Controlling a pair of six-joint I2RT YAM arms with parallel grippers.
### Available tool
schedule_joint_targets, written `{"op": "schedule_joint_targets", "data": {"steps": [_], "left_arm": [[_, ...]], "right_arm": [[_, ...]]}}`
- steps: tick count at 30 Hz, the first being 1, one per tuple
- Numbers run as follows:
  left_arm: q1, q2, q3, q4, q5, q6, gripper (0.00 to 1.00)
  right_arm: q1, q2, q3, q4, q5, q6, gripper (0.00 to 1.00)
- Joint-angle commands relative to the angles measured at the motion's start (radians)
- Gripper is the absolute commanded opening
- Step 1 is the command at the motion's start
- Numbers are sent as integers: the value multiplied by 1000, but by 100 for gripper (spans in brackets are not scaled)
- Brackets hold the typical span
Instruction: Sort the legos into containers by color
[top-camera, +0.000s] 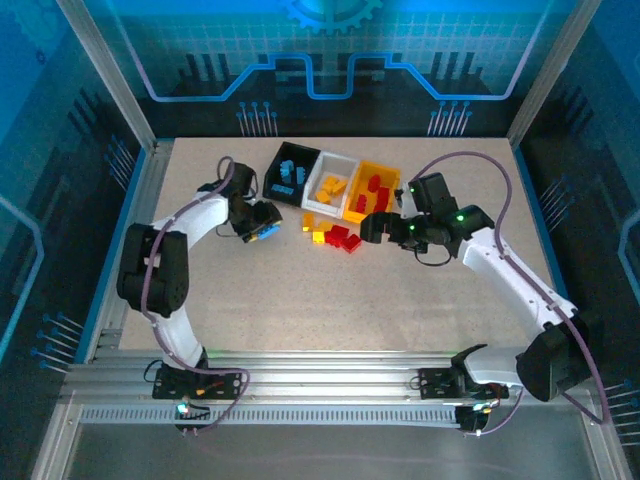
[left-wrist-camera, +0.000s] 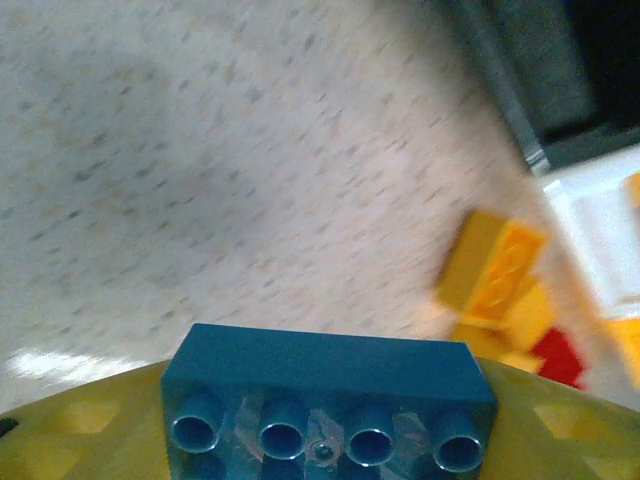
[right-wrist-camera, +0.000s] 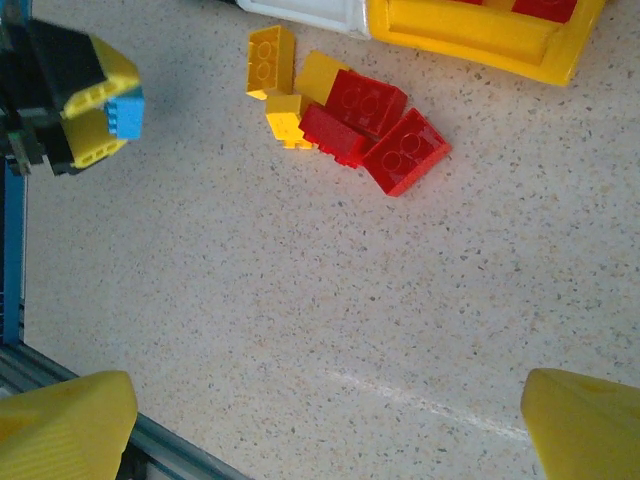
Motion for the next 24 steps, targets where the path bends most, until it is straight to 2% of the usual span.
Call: {"op": "schedule_joint_targets", "data": {"steps": [1,4,7,14,19,24], "left_arm": [[-4,36,40,184,139,-308,60],[-5,109,84,304,166,-485,60],[-6,193,187,334,174,-575,60],[-4,337,444,221,163,-579,61],[-1,402,511,227,145,-607,63],[-1,458,567,218,156,-617,71]], "right_arm": [[-2,1,3,21,-15,19,100],[-3,-4,-13,39,-10,25,100],[-2,-14,-31,52,-2,30,100],[-4,-69,-88,65,36,43,100],[-7,-84,-103,62,44,49,100],[-8,-50,-69,10,67,43,100]]}}
